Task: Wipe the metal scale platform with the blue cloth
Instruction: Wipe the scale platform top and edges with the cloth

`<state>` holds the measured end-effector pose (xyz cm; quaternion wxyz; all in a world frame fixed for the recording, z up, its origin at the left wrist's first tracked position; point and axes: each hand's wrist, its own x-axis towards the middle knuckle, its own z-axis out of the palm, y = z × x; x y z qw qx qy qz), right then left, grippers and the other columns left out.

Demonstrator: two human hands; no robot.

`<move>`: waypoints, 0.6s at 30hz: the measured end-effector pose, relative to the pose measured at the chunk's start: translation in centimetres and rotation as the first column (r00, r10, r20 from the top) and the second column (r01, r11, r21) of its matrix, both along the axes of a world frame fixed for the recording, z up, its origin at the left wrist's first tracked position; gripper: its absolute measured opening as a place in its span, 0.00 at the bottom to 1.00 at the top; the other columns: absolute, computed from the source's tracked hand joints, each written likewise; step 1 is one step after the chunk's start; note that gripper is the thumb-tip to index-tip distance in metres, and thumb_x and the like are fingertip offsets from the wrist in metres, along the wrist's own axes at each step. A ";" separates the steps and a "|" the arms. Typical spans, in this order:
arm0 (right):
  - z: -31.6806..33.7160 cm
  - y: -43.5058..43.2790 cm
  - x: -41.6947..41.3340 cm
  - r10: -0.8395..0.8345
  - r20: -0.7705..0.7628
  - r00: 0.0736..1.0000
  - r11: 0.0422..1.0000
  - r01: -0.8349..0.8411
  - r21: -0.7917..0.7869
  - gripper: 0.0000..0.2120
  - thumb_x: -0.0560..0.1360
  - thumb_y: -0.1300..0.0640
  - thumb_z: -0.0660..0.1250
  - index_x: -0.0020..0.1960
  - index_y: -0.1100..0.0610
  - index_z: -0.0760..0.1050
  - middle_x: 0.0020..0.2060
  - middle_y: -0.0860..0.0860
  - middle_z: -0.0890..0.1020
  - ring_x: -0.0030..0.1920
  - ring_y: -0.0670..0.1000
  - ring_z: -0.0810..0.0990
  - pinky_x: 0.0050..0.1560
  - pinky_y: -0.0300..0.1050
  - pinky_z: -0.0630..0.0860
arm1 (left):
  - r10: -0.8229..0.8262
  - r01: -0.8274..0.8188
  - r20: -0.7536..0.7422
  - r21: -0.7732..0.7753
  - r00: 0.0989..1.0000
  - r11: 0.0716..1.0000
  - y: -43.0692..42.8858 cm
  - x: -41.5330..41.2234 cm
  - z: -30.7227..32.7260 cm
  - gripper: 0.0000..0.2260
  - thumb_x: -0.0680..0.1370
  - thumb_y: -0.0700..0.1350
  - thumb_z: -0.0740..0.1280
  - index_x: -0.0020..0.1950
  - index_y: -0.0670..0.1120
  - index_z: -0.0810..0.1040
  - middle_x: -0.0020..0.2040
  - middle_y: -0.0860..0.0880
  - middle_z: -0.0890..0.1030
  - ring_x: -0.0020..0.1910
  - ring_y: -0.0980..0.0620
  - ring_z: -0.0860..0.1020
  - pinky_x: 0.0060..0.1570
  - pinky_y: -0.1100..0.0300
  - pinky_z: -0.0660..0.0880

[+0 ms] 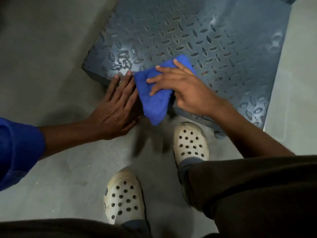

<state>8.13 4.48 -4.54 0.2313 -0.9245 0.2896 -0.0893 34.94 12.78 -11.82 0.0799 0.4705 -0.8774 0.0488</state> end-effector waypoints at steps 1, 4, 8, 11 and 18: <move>-0.5 0.6 -1.3 -0.017 0.002 1.000 1.000 0.017 0.004 0.33 0.64 0.63 0.49 0.60 0.49 0.83 0.69 0.42 0.80 0.79 0.48 0.68 0.81 0.64 0.53 | 0.003 -0.003 -0.001 -0.002 1.000 1.000 0.0 -0.3 0.0 0.39 0.84 0.55 0.64 0.83 0.31 0.54 0.83 0.28 0.54 0.84 0.28 0.51 0.80 0.29 0.50; -1.1 3.0 -7.1 -0.095 0.054 0.994 0.995 0.094 0.024 0.29 0.65 0.69 0.52 0.54 0.52 0.85 0.66 0.46 0.82 0.77 0.52 0.70 0.79 0.68 0.56 | 0.002 -0.002 -0.001 0.008 1.000 1.000 0.1 -1.1 0.3 0.39 0.85 0.58 0.61 0.85 0.34 0.51 0.85 0.31 0.50 0.85 0.30 0.49 0.80 0.28 0.49; 0.4 4.6 -13.5 -0.210 0.161 0.964 0.978 0.204 0.055 0.26 0.62 0.72 0.57 0.49 0.58 0.86 0.63 0.52 0.83 0.75 0.58 0.73 0.76 0.71 0.62 | 0.022 -0.021 -0.013 0.037 1.000 0.999 0.0 -2.5 0.8 0.39 0.86 0.62 0.57 0.86 0.36 0.49 0.85 0.32 0.49 0.85 0.33 0.48 0.80 0.29 0.50; 0.9 3.3 -11.7 -0.224 0.205 0.953 0.975 0.218 0.051 0.28 0.60 0.75 0.57 0.51 0.60 0.85 0.65 0.54 0.82 0.76 0.59 0.72 0.77 0.69 0.62 | 0.027 -0.026 -0.026 0.062 0.999 0.998 -0.7 -4.6 1.5 0.38 0.86 0.63 0.52 0.86 0.36 0.51 0.85 0.32 0.50 0.85 0.33 0.48 0.81 0.31 0.50; -1.0 6.0 -13.9 -0.291 0.112 0.950 0.956 0.286 0.062 0.24 0.63 0.70 0.55 0.48 0.56 0.84 0.63 0.49 0.84 0.76 0.57 0.72 0.78 0.70 0.57 | -0.007 0.021 -0.112 0.121 0.994 0.992 -2.2 -7.5 2.9 0.32 0.88 0.59 0.46 0.86 0.40 0.55 0.85 0.33 0.53 0.85 0.34 0.51 0.82 0.34 0.51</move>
